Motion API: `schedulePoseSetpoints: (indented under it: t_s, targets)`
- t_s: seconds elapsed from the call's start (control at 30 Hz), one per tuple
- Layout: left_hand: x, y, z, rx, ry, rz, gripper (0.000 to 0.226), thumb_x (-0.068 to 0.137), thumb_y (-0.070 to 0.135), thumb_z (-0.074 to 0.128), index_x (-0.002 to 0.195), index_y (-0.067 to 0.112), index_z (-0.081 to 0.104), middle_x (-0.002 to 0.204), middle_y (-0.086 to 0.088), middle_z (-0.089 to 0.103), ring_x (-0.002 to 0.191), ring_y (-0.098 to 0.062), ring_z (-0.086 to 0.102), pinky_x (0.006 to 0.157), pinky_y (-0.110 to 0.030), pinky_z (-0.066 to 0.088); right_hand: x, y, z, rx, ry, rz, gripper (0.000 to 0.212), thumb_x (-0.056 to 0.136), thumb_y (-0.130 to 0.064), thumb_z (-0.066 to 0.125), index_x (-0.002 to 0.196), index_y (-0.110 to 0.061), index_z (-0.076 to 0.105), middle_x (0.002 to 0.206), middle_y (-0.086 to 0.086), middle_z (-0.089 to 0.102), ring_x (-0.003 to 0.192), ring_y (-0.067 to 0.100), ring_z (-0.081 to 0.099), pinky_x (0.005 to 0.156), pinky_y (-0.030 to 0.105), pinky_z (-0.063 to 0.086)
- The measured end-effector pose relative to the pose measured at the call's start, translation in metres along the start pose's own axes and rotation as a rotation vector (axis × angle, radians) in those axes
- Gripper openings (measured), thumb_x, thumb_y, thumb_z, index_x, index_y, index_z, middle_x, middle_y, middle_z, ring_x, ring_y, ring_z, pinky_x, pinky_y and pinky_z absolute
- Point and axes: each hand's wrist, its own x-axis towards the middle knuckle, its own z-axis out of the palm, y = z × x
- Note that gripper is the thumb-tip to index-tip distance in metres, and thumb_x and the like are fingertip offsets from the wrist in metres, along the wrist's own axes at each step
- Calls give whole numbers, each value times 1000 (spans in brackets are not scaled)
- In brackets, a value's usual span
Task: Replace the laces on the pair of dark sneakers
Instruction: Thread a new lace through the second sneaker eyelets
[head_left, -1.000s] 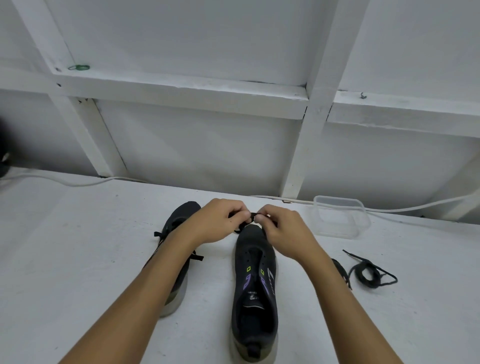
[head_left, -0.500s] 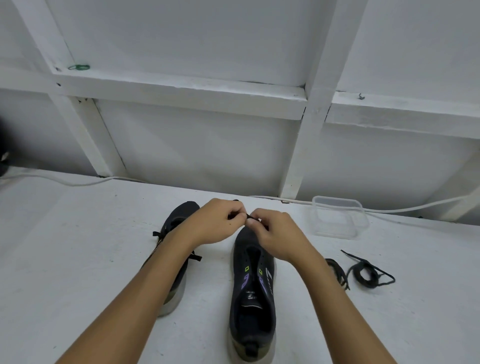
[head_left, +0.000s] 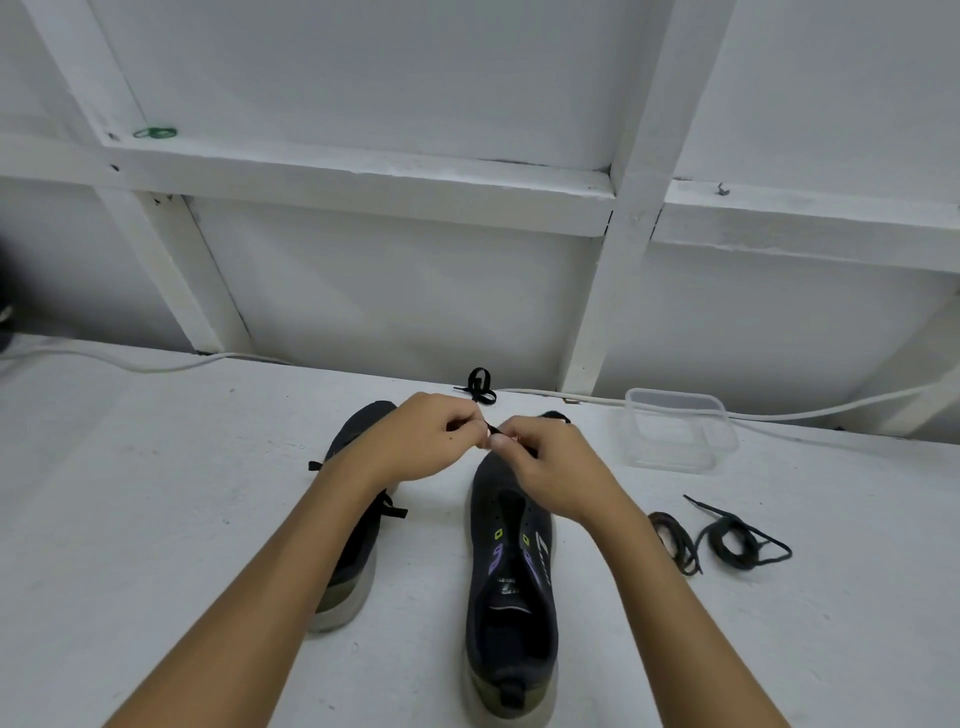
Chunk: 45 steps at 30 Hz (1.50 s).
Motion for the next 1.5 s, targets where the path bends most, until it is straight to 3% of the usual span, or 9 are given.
schedulePoseSetpoints:
  t_s: [0.2,0.37,0.47,0.63,0.8,0.9,1.07,1.3,1.5]
  targets:
    - [-12,-29,-15,-32,38,-69,27,98,41,51,78,34,69,54,12,50,49,-6,40,56,-28,35,-2,36,-24,-156,307,381,20,102,-29,51,92,-21,67,75,-1,68,78,26,61,75,39,53]
    - [-9,-13,-3,-51,-16,-27,26,97,42,52,76,39,68,58,6,53,51,-6,40,55,-26,35,-12,10,-8,39,1,121,39,95,-44,58,133,-51,51,57,-15,59,58,2,54,60,10,40]
    - [-6,2,1,-57,-34,15,31,97,38,53,69,42,64,55,15,48,51,-5,39,54,-25,32,-7,-4,4,-15,-41,-36,13,97,-40,57,105,-44,66,77,-31,64,78,-9,60,65,8,41]
    - [-15,-21,-19,-31,7,-62,27,99,40,52,81,35,71,52,16,49,47,-5,41,56,-27,34,1,34,-28,-81,312,363,22,100,-25,53,85,-15,65,80,4,69,83,31,61,70,37,46]
    - [-14,-20,-15,-32,-11,-57,24,97,41,52,81,39,70,56,13,49,50,-7,41,57,-28,38,-7,20,-27,-19,89,225,44,95,-41,63,138,-43,55,81,-12,66,80,6,61,71,23,42]
    - [-8,-3,-4,-52,-47,-2,23,96,39,52,81,37,70,57,12,50,51,-5,42,58,-27,41,-4,-5,-6,-71,-86,9,21,95,-49,58,115,-49,64,68,-23,62,70,-5,57,59,13,39]
    - [-15,-17,-18,-42,-4,-25,28,97,48,50,81,38,71,62,11,56,54,-7,44,61,-29,39,5,13,-24,-76,166,191,23,100,-31,55,79,-32,62,67,-10,62,76,18,60,70,34,47]
    - [-17,-18,-14,-56,-35,-30,28,100,46,49,82,39,70,55,13,45,50,-6,39,59,-28,37,-2,9,-20,-1,-11,146,38,95,-43,64,132,-48,59,68,-23,54,67,-6,55,71,19,40]
    - [-11,-15,-13,-27,-51,-34,26,100,47,49,85,40,70,63,15,55,56,-1,46,58,-22,38,5,4,-6,-86,84,115,20,99,-32,55,83,-30,65,73,-9,66,72,7,57,67,30,45]
